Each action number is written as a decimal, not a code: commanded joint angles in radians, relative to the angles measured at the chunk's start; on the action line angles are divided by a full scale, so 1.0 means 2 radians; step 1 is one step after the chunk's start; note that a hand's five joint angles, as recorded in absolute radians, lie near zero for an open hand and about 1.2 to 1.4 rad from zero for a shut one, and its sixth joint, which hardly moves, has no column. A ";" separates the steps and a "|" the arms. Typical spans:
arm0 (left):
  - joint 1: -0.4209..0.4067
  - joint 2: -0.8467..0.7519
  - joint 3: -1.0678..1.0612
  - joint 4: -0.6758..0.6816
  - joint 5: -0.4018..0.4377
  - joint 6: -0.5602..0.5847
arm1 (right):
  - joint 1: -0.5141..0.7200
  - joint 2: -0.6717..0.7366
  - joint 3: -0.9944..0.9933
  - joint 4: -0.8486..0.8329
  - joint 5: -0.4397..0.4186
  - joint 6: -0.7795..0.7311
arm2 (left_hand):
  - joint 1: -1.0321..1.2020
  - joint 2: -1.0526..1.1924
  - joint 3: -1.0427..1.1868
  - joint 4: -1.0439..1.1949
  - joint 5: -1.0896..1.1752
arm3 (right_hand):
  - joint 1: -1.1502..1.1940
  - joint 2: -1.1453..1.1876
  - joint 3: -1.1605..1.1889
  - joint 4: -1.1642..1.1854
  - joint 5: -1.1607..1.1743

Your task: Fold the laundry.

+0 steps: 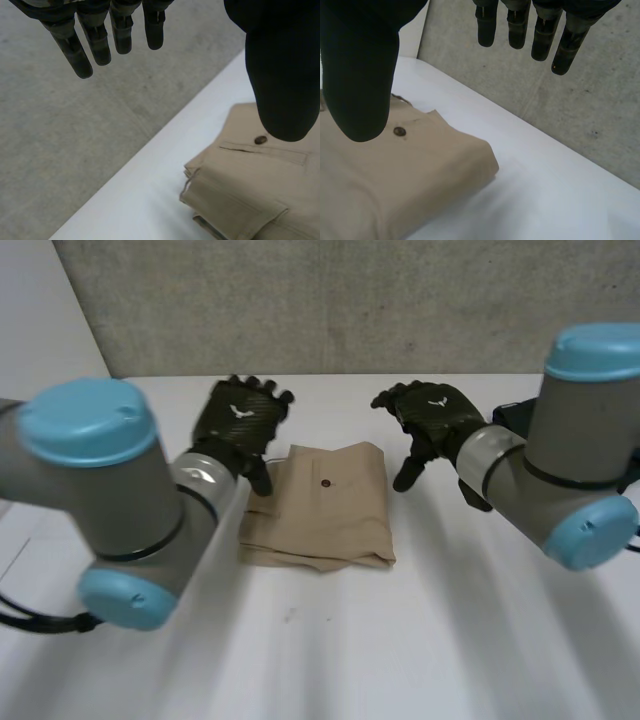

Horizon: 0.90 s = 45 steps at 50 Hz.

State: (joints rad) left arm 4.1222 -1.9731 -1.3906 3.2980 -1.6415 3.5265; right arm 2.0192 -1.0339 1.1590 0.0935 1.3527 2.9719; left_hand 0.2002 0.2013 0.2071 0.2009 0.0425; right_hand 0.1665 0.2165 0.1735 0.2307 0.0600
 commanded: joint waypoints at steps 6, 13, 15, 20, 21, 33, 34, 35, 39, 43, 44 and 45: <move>0.033 0.089 -0.141 0.024 0.000 -0.093 | 0.009 -0.024 0.130 -0.043 -0.008 -0.037 | -0.004 -0.004 -0.007 -0.004 -0.012 | 0.004 -0.021 0.000 -0.028 -0.030; 0.043 0.091 -0.187 0.049 -0.001 -0.096 | 0.014 0.020 0.139 -0.087 -0.011 -0.090 | -0.002 -0.003 -0.006 -0.003 -0.011 | 0.082 0.057 0.079 0.050 0.048; 0.044 0.091 -0.194 0.057 -0.001 -0.096 | 0.015 0.031 0.135 -0.090 -0.011 -0.097 | -0.002 -0.003 -0.006 -0.003 -0.011 | 0.094 0.069 0.091 0.062 0.060; 0.044 0.091 -0.202 0.064 -0.001 -0.097 | 0.027 0.061 0.122 -0.107 -0.017 -0.102 | -0.002 -0.003 -0.006 -0.003 -0.011 | 0.124 0.099 0.120 0.092 0.090; 0.043 0.091 -0.202 0.064 -0.001 -0.097 | 0.028 0.064 0.121 -0.110 -0.020 -0.102 | -0.004 -0.004 -0.007 -0.004 -0.012 | 0.125 0.100 0.122 0.093 0.091; 0.044 0.090 -0.204 0.064 -0.001 -0.097 | 0.032 0.084 0.109 -0.131 -0.045 -0.103 | -0.004 -0.004 -0.007 -0.004 -0.012 | 0.127 0.102 0.123 0.095 0.093; 0.044 0.090 -0.204 0.064 -0.001 -0.097 | 0.034 0.087 0.105 -0.132 -0.045 -0.103 | -0.004 -0.004 -0.007 -0.004 -0.012 | 0.128 0.103 0.125 0.096 0.094; 0.044 0.090 -0.204 0.064 -0.001 -0.096 | 0.036 0.095 0.097 -0.133 -0.044 -0.103 | -0.004 -0.004 -0.007 -0.004 -0.012 | 0.140 0.115 0.136 0.108 0.106; 0.043 0.090 -0.205 0.064 -0.001 -0.097 | 0.041 0.113 0.076 -0.131 -0.040 -0.103 | -0.004 -0.004 -0.007 -0.004 -0.012 | 0.178 0.153 0.174 0.146 0.144; 0.043 0.091 -0.205 0.064 -0.001 -0.096 | 0.041 0.130 0.060 -0.132 -0.040 -0.111 | -0.005 -0.006 -0.009 -0.005 -0.014 | 0.219 0.194 0.215 0.187 0.185; 0.043 0.091 -0.206 0.064 -0.001 -0.097 | 0.042 0.132 0.057 -0.132 -0.039 -0.115 | -0.005 -0.006 -0.009 -0.005 -0.014 | 0.234 0.209 0.230 0.202 0.200; 0.043 0.091 -0.206 0.064 -0.001 -0.097 | 0.042 0.133 0.056 -0.131 -0.038 -0.118 | -0.005 -0.006 -0.009 -0.005 -0.014 | 0.253 0.228 0.249 0.221 0.219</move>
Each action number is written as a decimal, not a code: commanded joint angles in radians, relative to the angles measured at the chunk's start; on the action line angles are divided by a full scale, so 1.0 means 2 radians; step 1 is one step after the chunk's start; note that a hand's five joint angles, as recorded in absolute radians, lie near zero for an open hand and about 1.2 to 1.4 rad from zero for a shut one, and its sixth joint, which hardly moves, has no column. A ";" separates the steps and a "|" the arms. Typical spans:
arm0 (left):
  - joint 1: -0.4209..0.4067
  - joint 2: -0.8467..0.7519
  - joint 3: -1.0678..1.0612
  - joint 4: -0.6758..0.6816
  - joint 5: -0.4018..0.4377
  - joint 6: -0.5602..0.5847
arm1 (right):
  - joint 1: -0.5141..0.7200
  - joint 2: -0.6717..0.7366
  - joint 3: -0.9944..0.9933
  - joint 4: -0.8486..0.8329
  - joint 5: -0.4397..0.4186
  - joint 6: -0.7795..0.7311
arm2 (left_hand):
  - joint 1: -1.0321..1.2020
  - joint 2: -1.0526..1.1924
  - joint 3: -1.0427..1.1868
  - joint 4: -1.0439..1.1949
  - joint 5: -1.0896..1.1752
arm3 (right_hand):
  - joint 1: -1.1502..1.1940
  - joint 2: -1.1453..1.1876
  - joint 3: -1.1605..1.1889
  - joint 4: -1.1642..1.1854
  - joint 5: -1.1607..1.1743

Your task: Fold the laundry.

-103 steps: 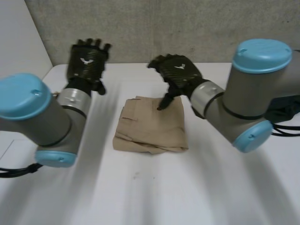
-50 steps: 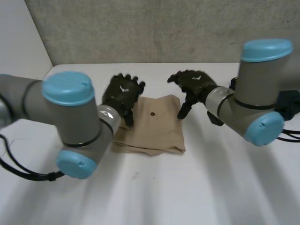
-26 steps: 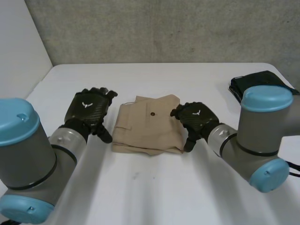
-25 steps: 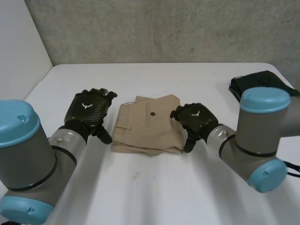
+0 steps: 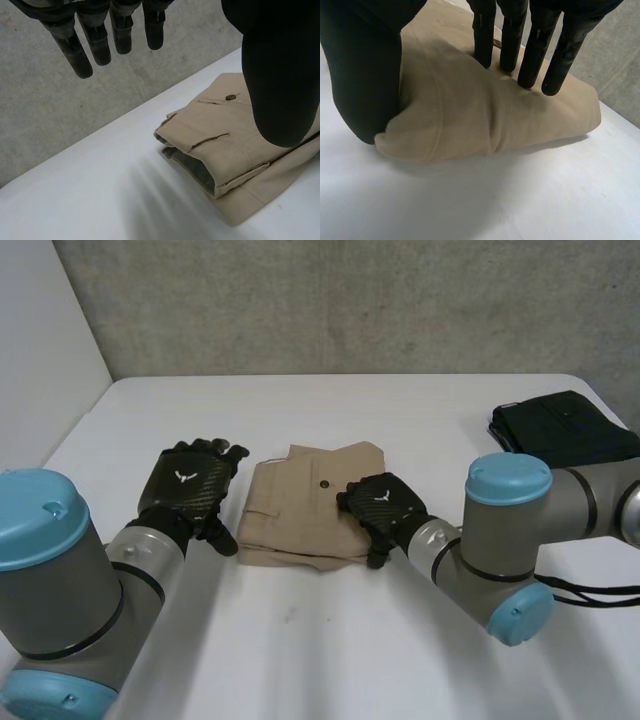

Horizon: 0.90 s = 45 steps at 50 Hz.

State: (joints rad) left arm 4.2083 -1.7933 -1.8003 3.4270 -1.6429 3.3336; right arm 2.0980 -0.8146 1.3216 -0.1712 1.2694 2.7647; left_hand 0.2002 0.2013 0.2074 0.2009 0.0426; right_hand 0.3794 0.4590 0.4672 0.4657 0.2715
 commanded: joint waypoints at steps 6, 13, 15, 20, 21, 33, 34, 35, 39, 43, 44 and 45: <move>0.000 0.002 -0.003 0.000 0.001 0.000 | 0.002 0.025 -0.032 0.000 0.002 -0.034 | -0.005 -0.006 -0.009 -0.005 -0.014 | 0.268 0.228 0.224 0.225 0.235; 0.000 0.002 -0.003 0.000 0.001 0.000 | 0.002 0.024 -0.038 0.000 0.001 -0.036 | -0.005 -0.006 -0.009 -0.005 -0.014 | 0.339 0.299 0.295 0.295 0.305; 0.000 0.002 -0.003 0.000 0.001 0.001 | 0.002 0.027 -0.043 0.000 0.000 -0.036 | -0.007 -0.007 -0.010 -0.007 -0.015 | 0.366 0.327 0.323 0.323 0.333; -0.008 0.001 -0.005 -0.001 0.007 0.003 | 0.002 0.034 -0.050 0.000 0.000 -0.045 | -0.012 -0.013 -0.016 -0.013 -0.021 | 0.488 0.448 0.444 0.445 0.455; -0.013 0.001 -0.005 0.000 0.008 0.003 | 0.002 0.034 -0.050 0.000 0.000 -0.049 | -0.012 -0.013 -0.016 -0.013 -0.021 | 0.508 0.468 0.464 0.465 0.475; -0.011 0.020 0.001 -0.002 0.106 0.004 | 0.002 0.032 -0.053 0.000 0.002 -0.091 | -0.013 -0.013 -0.016 -0.013 -0.021 | 0.508 0.469 0.465 0.465 0.475; -0.010 0.026 0.003 -0.002 0.113 0.003 | 0.002 0.032 -0.053 0.000 0.002 -0.093 | -0.013 -0.013 -0.016 -0.013 -0.021 | 0.508 0.469 0.465 0.465 0.475; -0.010 0.031 0.005 -0.002 0.122 0.003 | 0.002 0.032 -0.053 0.000 0.002 -0.095 | -0.013 -0.013 -0.016 -0.013 -0.021 | 0.508 0.469 0.465 0.465 0.475; -0.013 0.044 0.017 -0.005 0.170 0.001 | 0.002 0.033 -0.053 0.000 0.003 -0.098 | -0.013 -0.013 -0.016 -0.013 -0.021 | 0.508 0.469 0.465 0.465 0.475; -0.017 0.045 0.043 -0.008 0.196 -0.005 | 0.002 0.034 -0.053 0.002 0.003 -0.100 | -0.013 -0.013 -0.016 -0.013 -0.021 | 0.508 0.469 0.465 0.465 0.475; -0.018 0.044 0.056 -0.011 0.193 -0.014 | 0.002 0.034 -0.052 0.003 0.003 -0.100 | -0.013 -0.013 -0.016 -0.013 -0.021 | 0.508 0.469 0.465 0.465 0.475; -0.017 0.044 0.063 -0.013 0.192 -0.020 | 0.002 0.034 -0.052 0.004 0.003 -0.100 | -0.013 -0.013 -0.016 -0.013 -0.021 | 0.508 0.469 0.465 0.465 0.475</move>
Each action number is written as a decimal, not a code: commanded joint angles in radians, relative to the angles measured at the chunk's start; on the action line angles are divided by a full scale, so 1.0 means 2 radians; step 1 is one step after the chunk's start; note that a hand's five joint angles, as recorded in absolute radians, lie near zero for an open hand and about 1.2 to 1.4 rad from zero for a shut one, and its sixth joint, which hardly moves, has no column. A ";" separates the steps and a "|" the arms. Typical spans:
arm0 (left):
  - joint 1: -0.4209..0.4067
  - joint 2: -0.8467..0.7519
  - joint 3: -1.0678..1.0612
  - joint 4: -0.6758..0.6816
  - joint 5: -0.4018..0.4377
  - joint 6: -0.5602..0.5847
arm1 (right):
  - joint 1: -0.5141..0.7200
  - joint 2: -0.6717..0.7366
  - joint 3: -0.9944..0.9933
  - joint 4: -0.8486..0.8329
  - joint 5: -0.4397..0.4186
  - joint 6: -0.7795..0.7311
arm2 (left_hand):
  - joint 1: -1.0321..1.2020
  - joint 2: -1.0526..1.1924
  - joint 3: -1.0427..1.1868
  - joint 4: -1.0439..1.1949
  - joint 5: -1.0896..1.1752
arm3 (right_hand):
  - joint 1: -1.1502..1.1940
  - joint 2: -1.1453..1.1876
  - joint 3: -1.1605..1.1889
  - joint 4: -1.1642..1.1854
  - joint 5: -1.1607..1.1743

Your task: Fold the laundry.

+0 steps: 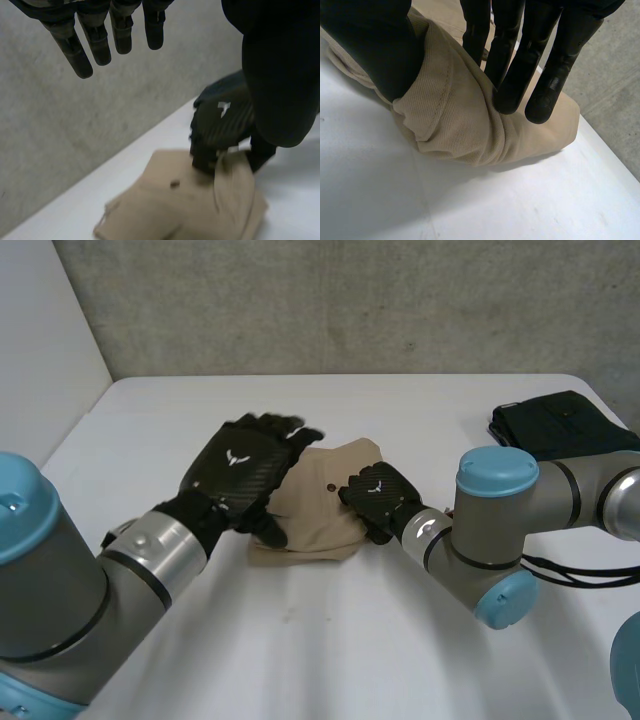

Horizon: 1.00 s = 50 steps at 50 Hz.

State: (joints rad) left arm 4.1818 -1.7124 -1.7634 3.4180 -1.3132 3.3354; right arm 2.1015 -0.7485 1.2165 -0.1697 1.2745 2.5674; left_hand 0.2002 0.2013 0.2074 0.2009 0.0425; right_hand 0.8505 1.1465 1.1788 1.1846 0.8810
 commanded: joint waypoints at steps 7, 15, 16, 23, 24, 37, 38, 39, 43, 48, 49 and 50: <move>-0.002 -0.003 0.085 -0.049 0.020 -0.058 | 0.000 -0.001 0.000 0.004 -0.001 -0.003 | -0.013 -0.013 -0.016 -0.013 -0.021 | 0.273 0.125 0.109 0.106 0.170; 0.001 0.001 0.086 -0.053 0.018 -0.058 | 0.001 0.001 -0.002 0.000 -0.001 -0.051 | -0.013 -0.013 -0.016 -0.013 -0.021 | 0.273 0.125 0.109 0.106 0.170; 0.001 0.002 0.086 -0.053 0.018 -0.058 | 0.001 0.002 -0.006 0.000 -0.001 -0.069 | -0.013 -0.013 -0.016 -0.013 -0.021 | 0.273 0.125 0.109 0.106 0.170; 0.002 0.003 0.087 -0.053 0.017 -0.058 | -0.001 0.004 -0.036 -0.006 -0.009 -0.134 | -0.013 -0.013 -0.016 -0.013 -0.021 | 0.273 0.125 0.109 0.106 0.170; 0.002 0.003 0.087 -0.054 0.017 -0.058 | -0.004 0.003 -0.053 -0.012 -0.011 -0.148 | -0.013 -0.013 -0.016 -0.013 -0.021 | 0.273 0.125 0.109 0.106 0.170; 0.001 0.001 0.082 -0.057 -0.007 -0.058 | -0.123 0.011 -0.206 -0.073 -0.082 -0.166 | -0.013 -0.013 -0.016 -0.013 -0.021 | 0.273 0.125 0.109 0.106 0.170; 0.001 0.001 0.079 -0.058 -0.011 -0.058 | -0.147 0.013 -0.221 -0.073 -0.086 -0.153 | -0.013 -0.013 -0.016 -0.013 -0.021 | 0.273 0.125 0.109 0.106 0.170; 0.001 0.002 0.077 -0.058 -0.012 -0.058 | -0.162 0.015 -0.229 -0.073 -0.089 -0.140 | -0.013 -0.013 -0.016 -0.013 -0.021 | 0.273 0.125 0.109 0.106 0.170; 0.001 0.003 0.069 -0.062 -0.015 -0.058 | -0.225 0.036 -0.257 -0.070 -0.115 -0.076 | -0.013 -0.013 -0.016 -0.013 -0.021 | 0.273 0.125 0.109 0.106 0.170; 0.001 0.004 0.054 -0.067 -0.015 -0.057 | -0.325 0.098 -0.285 -0.054 -0.170 -0.035 | -0.013 -0.013 -0.016 -0.013 -0.021 | 0.273 0.125 0.109 0.106 0.170; 0.001 0.004 0.053 -0.067 -0.015 -0.057 | -0.335 0.106 -0.289 -0.053 -0.174 -0.035 | -0.013 -0.013 -0.016 -0.013 -0.021 | 0.273 0.125 0.109 0.106 0.170; 0.001 0.004 0.053 -0.067 -0.016 -0.057 | -0.348 0.116 -0.295 -0.053 -0.176 -0.036 | -0.013 -0.013 -0.016 -0.013 -0.021 | 0.273 0.125 0.109 0.106 0.170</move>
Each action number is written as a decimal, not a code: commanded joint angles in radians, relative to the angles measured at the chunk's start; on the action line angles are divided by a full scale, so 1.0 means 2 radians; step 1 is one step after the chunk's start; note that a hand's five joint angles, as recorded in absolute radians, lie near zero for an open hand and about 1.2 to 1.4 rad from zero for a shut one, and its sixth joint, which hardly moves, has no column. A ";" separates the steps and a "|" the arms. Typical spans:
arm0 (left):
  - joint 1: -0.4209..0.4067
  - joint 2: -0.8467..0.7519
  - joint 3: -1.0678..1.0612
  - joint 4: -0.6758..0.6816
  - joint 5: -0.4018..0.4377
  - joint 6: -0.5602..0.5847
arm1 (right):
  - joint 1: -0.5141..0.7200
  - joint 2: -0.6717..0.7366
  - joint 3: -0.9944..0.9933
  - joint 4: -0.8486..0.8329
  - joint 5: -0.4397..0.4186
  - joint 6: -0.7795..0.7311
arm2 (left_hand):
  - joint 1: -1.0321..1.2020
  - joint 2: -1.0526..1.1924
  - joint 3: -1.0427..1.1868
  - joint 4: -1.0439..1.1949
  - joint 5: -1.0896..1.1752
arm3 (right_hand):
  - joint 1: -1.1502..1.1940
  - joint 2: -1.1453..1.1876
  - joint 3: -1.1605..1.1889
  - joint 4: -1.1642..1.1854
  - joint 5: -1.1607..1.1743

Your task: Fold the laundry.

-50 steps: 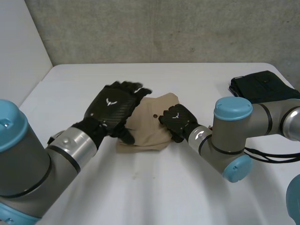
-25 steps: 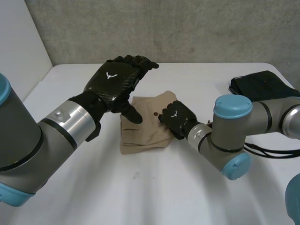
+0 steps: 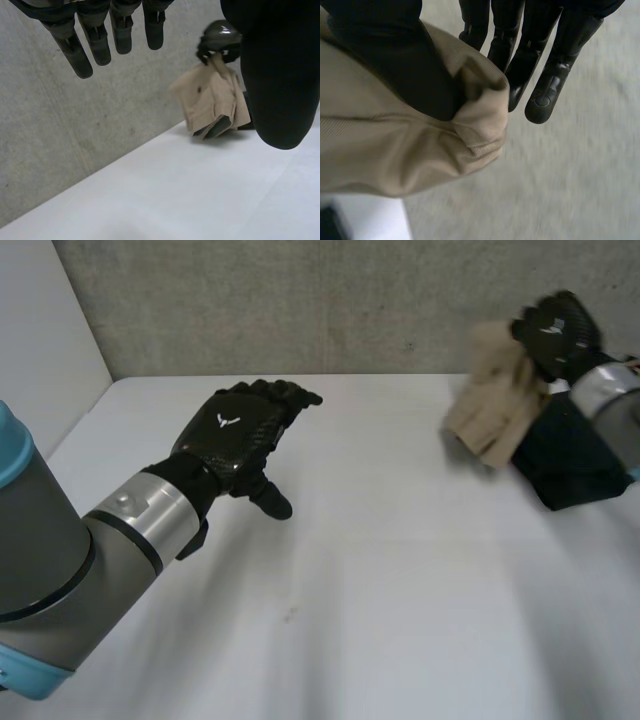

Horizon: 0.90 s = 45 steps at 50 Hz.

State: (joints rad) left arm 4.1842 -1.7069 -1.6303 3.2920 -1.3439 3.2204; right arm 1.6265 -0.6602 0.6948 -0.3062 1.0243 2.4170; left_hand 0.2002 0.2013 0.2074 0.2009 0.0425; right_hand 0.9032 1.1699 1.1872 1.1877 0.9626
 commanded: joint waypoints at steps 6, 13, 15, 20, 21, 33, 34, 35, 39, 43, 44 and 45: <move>-0.004 0.001 -0.015 -0.003 -0.001 0.000 | -0.157 0.124 -0.081 0.026 -0.053 0.039 | -0.013 -0.013 -0.016 -0.013 -0.021 | 0.247 0.113 0.105 0.104 0.130; -0.004 0.001 -0.010 -0.002 -0.001 0.000 | -0.164 0.152 -0.097 0.053 -0.056 0.037 | -0.013 -0.013 -0.016 -0.013 -0.021 | 0.247 0.113 0.105 0.104 0.130; -0.004 0.001 -0.008 -0.002 -0.001 0.000 | -0.164 0.158 -0.093 0.054 -0.056 0.029 | -0.013 -0.013 -0.016 -0.013 -0.021 | 0.247 0.113 0.105 0.104 0.130; -0.005 -0.001 0.002 -0.002 -0.001 0.000 | -0.163 0.158 -0.081 0.059 -0.053 0.000 | -0.013 -0.013 -0.016 -0.013 -0.021 | 0.247 0.113 0.105 0.104 0.130; -0.005 -0.002 0.004 -0.002 -0.001 0.000 | -0.163 0.156 -0.079 0.061 -0.052 -0.003 | -0.013 -0.013 -0.016 -0.013 -0.021 | 0.247 0.113 0.105 0.104 0.130; -0.018 -0.002 0.053 -0.005 -0.001 0.000 | -0.187 0.082 -0.005 0.095 -0.024 -0.020 | -0.013 -0.013 -0.016 -0.013 -0.021 | -0.364 -0.498 -0.506 -0.507 -0.481; -0.019 -0.002 0.054 -0.005 -0.001 0.000 | -0.190 0.077 -0.002 0.095 -0.018 -0.021 | -0.013 -0.013 -0.016 -0.013 -0.021 | -0.364 -0.498 -0.506 -0.507 -0.481; -0.022 -0.002 0.057 -0.005 -0.001 0.000 | -0.195 0.066 0.005 0.095 -0.003 -0.026 | -0.013 -0.013 -0.016 -0.013 -0.021 | -0.364 -0.498 -0.506 -0.507 -0.481; -0.024 0.000 0.060 -0.005 -0.001 0.000 | -0.208 0.048 -0.003 0.095 0.062 -0.046 | -0.013 -0.013 -0.016 -0.013 -0.021 | -0.364 -0.498 -0.506 -0.507 -0.481; -0.024 0.004 0.059 -0.007 -0.001 0.000 | -0.210 0.034 -0.038 0.094 0.149 -0.085 | -0.013 -0.013 -0.016 -0.013 -0.021 | -0.364 -0.498 -0.506 -0.507 -0.481; -0.024 0.004 0.059 -0.008 -0.001 0.000 | -0.209 0.029 -0.047 0.095 0.166 -0.094 | -0.013 -0.013 -0.016 -0.013 -0.021 | -0.364 -0.498 -0.506 -0.507 -0.481; -0.024 0.006 0.059 -0.010 -0.001 0.000 | -0.208 0.024 -0.055 0.096 0.181 -0.100 | -0.013 -0.013 -0.016 -0.013 -0.021 | -0.364 -0.498 -0.506 -0.507 -0.481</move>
State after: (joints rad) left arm 4.1373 -1.7064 -1.5096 3.2814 -1.3453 3.2211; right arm 1.2145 -0.5676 0.6793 -0.1157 1.1617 2.3142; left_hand 0.2002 0.2013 0.2074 0.2009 0.0425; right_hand 0.1949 0.2169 0.2066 0.2311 0.0642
